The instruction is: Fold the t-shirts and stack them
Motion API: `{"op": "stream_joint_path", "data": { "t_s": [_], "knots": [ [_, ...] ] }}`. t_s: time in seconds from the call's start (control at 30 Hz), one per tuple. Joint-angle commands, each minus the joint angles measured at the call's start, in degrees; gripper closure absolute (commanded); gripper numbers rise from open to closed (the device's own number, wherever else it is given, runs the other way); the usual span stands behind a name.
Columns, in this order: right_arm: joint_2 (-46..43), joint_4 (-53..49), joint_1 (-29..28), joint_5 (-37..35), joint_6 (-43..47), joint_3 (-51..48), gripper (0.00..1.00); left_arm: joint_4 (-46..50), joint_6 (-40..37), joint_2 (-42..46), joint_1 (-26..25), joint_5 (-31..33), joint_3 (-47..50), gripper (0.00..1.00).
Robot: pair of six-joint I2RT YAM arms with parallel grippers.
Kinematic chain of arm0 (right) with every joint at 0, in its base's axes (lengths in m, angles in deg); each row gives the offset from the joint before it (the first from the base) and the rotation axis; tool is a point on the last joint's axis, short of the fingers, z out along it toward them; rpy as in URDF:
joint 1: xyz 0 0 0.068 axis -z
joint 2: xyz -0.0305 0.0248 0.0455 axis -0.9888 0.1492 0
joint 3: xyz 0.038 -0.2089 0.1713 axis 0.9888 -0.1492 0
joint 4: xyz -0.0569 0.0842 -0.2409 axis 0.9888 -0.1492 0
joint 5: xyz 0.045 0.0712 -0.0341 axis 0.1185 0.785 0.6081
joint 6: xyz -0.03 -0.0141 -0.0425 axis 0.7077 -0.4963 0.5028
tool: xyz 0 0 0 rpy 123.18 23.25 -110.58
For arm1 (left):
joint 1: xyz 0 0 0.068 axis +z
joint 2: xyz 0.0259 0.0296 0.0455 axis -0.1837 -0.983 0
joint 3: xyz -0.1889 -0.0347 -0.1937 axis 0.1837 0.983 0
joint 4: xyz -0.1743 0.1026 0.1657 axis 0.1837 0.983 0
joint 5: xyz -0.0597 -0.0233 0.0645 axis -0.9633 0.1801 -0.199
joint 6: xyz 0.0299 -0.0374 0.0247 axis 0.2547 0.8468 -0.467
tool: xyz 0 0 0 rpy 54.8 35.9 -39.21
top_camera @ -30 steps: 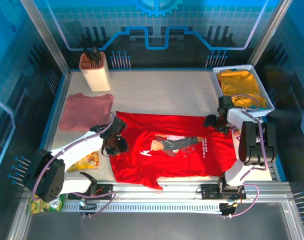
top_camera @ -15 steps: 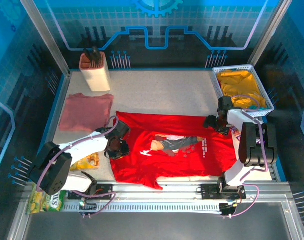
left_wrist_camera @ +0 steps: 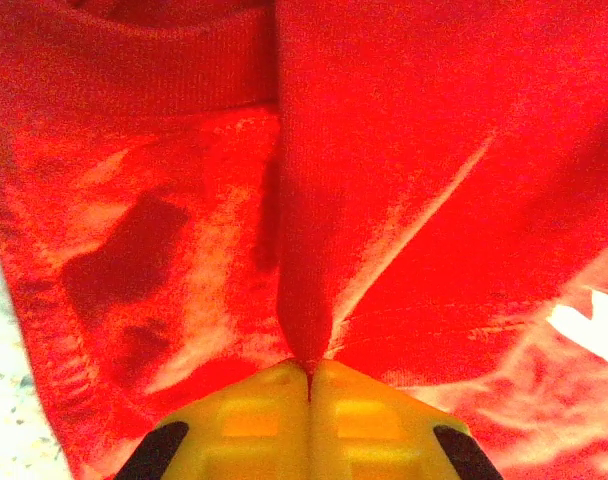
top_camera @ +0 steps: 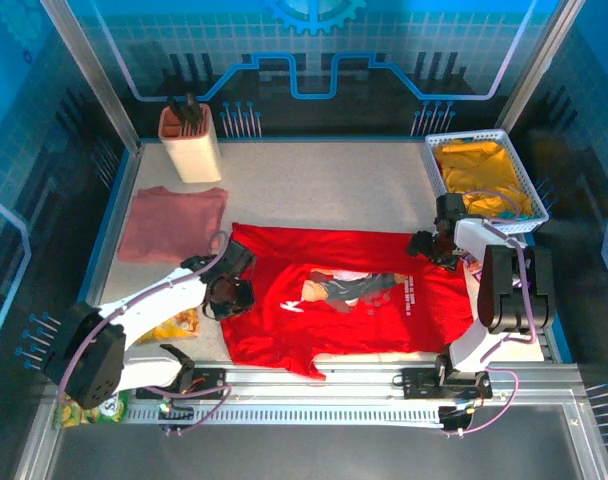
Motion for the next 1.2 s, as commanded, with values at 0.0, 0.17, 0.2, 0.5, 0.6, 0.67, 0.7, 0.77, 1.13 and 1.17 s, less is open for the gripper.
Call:
{"op": "stream_joint_path", "data": {
  "t_s": [0.0,0.17,0.2,0.5,0.6,0.67,0.7,0.77,1.13,1.17],
  "knots": [
    [0.99,-1.49,-0.33,-1.59,-1.18,0.65,0.20,6.60,0.81,3.66,-0.54,-0.85,-1.32,0.95],
    [1.56,-1.66,-0.09,-2.37,-1.77,0.84,0.20,9.69,1.27,7.13,-0.54,-2.00,-0.39,0.95],
    [1.65,-1.76,-0.11,-2.49,-1.70,0.99,0.20,10.10,1.48,7.91,-0.54,-2.33,-0.13,0.95],
    [2.13,-1.69,0.00,-2.03,-1.50,1.56,0.20,9.06,3.65,10.14,-0.57,-3.66,2.70,0.82],
    [1.98,-1.86,-0.05,-1.85,-1.37,1.67,0.20,6.56,4.15,8.33,-0.54,-4.28,4.84,0.65],
    [1.47,-2.11,-0.36,-1.78,-1.23,1.80,0.20,6.35,3.55,6.89,-0.50,-3.49,4.51,0.56],
    [0.97,-2.39,-0.66,-1.89,-1.16,1.84,0.20,6.75,2.92,5.95,-0.40,-2.73,3.41,0.54],
    [-0.09,-3.06,-1.81,-2.26,-1.01,2.30,0.19,7.69,1.19,4.38,-0.30,-0.92,-0.24,0.53],
    [0.69,-4.51,-9.42,-4.50,-2.10,5.31,0.18,2.91,-10.59,-18.11,6.10,1.77,-26.22,0.53],
    [1.27,-4.43,-10.08,-4.93,-2.31,5.36,0.18,1.89,-10.78,-20.26,5.97,1.11,-27.63,0.53]
  ]
}}
